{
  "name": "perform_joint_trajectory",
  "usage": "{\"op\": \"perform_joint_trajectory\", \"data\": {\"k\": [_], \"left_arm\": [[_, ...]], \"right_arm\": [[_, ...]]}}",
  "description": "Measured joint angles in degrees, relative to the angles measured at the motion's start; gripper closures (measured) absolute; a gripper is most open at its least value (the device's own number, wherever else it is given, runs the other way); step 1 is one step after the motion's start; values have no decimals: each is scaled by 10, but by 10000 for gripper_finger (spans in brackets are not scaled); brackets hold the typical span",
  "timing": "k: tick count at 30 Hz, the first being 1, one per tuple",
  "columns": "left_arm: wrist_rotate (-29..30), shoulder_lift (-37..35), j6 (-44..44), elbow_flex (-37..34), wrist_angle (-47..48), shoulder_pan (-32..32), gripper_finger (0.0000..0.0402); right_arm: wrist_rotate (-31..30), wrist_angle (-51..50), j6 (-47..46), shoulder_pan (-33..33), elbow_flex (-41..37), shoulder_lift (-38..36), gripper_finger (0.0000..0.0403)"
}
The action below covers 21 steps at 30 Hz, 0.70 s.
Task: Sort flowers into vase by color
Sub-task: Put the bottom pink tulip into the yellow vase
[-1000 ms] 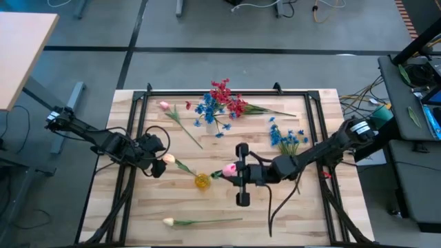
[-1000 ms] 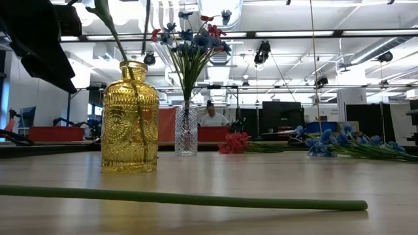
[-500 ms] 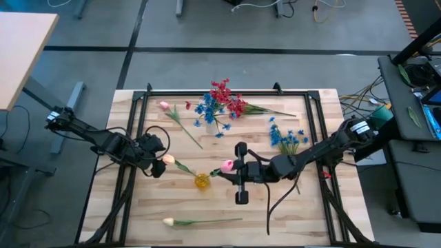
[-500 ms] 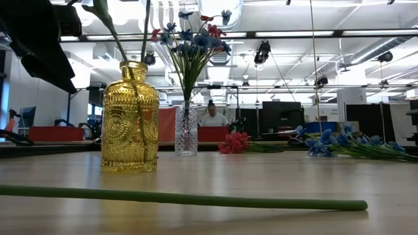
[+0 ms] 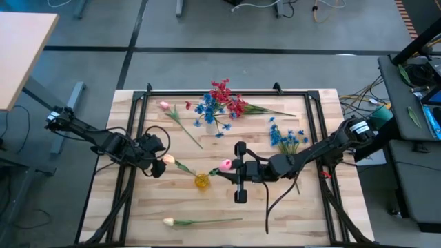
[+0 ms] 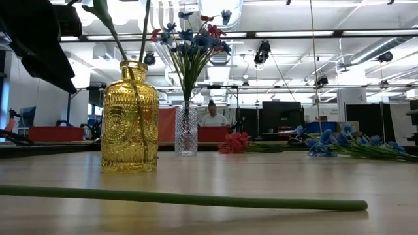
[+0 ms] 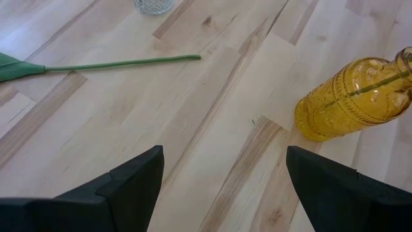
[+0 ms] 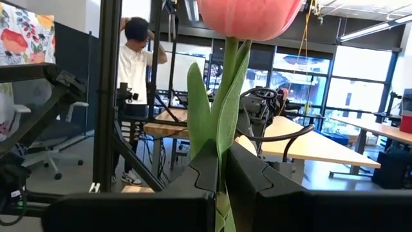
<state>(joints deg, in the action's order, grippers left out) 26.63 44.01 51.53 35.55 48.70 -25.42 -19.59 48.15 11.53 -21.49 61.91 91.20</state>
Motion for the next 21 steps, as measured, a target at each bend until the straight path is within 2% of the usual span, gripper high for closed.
{"op": "perform_joint_trajectory", "data": {"k": [11,15,21], "left_arm": [[0,1,0,0,0,0,92],[0,5,0,0,0,0,92],[0,14,0,0,0,0,92]], "right_arm": [[-1,-10,-2,2,0,0,390],[-31,-16,-18,2,0,0,390],[-45,-30,-31,2,0,0,390]]}}
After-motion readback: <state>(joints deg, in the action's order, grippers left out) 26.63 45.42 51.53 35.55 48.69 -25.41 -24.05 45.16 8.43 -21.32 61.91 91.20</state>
